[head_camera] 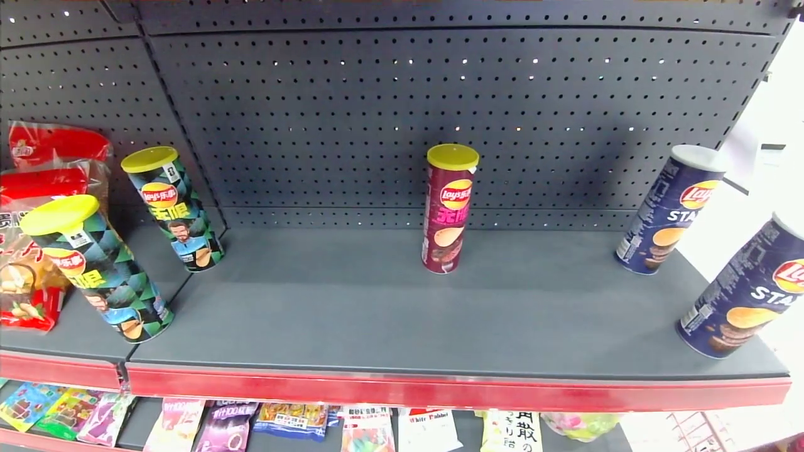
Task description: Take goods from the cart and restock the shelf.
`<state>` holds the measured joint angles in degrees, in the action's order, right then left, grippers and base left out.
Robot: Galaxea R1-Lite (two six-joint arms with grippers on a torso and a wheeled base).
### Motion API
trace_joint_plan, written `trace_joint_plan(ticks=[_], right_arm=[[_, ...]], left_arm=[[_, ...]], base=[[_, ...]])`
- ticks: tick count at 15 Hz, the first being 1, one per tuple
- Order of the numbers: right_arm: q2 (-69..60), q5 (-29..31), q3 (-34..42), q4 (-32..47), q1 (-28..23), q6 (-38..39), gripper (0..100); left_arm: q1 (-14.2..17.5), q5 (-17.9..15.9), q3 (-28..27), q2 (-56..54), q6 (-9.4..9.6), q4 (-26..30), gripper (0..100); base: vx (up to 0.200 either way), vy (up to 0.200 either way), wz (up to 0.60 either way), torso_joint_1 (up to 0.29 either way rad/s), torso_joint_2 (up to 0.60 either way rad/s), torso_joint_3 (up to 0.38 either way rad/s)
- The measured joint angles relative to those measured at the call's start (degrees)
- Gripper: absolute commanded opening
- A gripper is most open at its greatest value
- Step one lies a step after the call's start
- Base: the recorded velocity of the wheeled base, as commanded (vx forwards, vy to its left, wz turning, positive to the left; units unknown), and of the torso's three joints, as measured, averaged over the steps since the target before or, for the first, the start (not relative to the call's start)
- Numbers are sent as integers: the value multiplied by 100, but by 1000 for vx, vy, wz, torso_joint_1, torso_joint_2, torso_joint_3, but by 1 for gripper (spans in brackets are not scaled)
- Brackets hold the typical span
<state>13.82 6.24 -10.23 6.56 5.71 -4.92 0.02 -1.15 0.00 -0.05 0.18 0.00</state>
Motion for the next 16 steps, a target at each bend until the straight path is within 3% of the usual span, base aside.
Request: trace_joint_plan(ticks=[3,5,6,8,10,13,16], right_arm=[[-313,-404,174,13,-6,-5,0],[-525,-690,285,11,5,-5,0],[-623,-930,358,-13,5,-2,0],[-744,-1218,506,-62,2,2,0],[-777,-1404,596,-82,5,2,0],[-807,-1401,624,-82,5,0,0],[-824,-1387,627,-82,0,-18,0]], left_arm=[[-12,-5,0,79,22,-2,100],[-40,-276,-33,143,156,-43,100],[-77,-402,-179,208,104,-49,100],[-143,-589,-890,650,-149,-65,100],[-267,-958,-1882,1612,-221,-90,100],[-773,-1941,-2971,3395,178,-144,100],[-1458,-2488,-3421,5153,419,-837,100]], base=[[0,0,0,0,0,0],[0,0,0,0,0,0],[0,0,0,0,0,0],[0,0,0,0,0,0],[0,0,0,0,0,0],[0,0,0,0,0,0],[0,0,0,0,0,0]])
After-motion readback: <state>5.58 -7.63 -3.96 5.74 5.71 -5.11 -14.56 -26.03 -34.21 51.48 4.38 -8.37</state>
